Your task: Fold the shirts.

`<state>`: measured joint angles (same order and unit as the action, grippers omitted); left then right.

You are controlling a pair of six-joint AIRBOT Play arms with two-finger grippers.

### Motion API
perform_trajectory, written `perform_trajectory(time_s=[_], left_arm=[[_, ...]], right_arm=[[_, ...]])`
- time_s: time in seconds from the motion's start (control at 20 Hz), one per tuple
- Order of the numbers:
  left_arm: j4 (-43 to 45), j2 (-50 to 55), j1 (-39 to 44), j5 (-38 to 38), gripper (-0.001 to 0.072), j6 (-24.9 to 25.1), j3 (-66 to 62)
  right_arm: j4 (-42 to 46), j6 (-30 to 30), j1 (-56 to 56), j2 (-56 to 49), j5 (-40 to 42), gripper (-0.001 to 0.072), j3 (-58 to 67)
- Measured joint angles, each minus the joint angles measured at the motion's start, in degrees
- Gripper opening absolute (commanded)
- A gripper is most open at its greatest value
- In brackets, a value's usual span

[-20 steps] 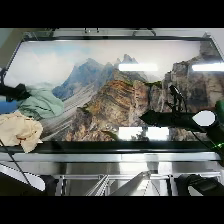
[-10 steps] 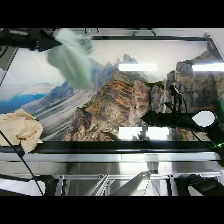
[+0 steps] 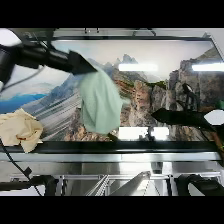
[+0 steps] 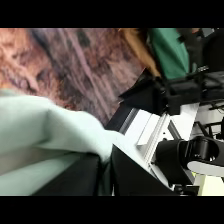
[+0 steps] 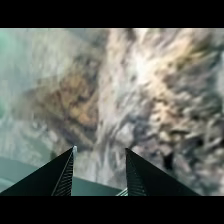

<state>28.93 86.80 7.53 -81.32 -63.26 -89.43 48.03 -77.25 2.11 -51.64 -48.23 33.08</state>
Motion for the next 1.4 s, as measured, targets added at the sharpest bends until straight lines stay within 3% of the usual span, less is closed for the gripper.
perform_trajectory(time_s=[0.05,0.1,0.15,0.4,0.65,0.9,1.1,1.15,1.2,1.25,1.4], left_arm=[[0.0,-0.1,1.0,1.6,0.072,0.5,2.8],[0.2,-0.2,1.7,2.6,0.0716,0.8,5.3],[0.7,-0.2,2.1,3.6,0.0716,1.0,7.4],[6.2,-0.3,-1.1,3.6,0.0714,0.5,11.4],[18.0,-0.3,-8.4,1.8,0.0713,-3.8,16.8],[21.3,0.4,-12.0,9.7,0.0697,-3.4,26.9],[21.6,5.6,-11.4,13.6,0.0693,-2.5,27.2],[20.6,7.5,-10.8,13.5,0.0554,-2.4,25.9],[19.9,9.3,-10.0,13.4,0.0246,-2.3,24.3],[19.7,11.2,-9.3,13.4,0.0004,-2.3,22.6],[18.4,15.3,-7.7,8.8,0.001,-2.2,16.2]], right_arm=[[0.1,0.2,-0.8,0.3,-0.4,0.0441,0.0],[0.1,0.4,-1.3,0.4,-0.7,0.0566,0.0],[0.1,0.6,-1.7,0.5,-1.0,0.0588,0.0],[-3.6,3.3,-2.4,-1.5,-3.0,0.0569,0.0],[-17.7,15.3,3.4,-12.1,-4.2,0.0568,0.0],[-31.3,25.1,12.4,-26.6,-3.2,0.0568,0.8],[-38.7,29.1,17.1,-34.4,-3.4,0.0565,3.6],[-39.6,29.5,17.9,-35.7,-3.8,0.039,4.5],[-39.8,30.0,18.6,-36.6,-2.9,0.0142,5.3],[-40.3,30.2,19.0,-37.3,-2.7,0.0025,6.0],[-41.6,32.0,19.3,-38.1,-4.9,0.0024,8.3]])
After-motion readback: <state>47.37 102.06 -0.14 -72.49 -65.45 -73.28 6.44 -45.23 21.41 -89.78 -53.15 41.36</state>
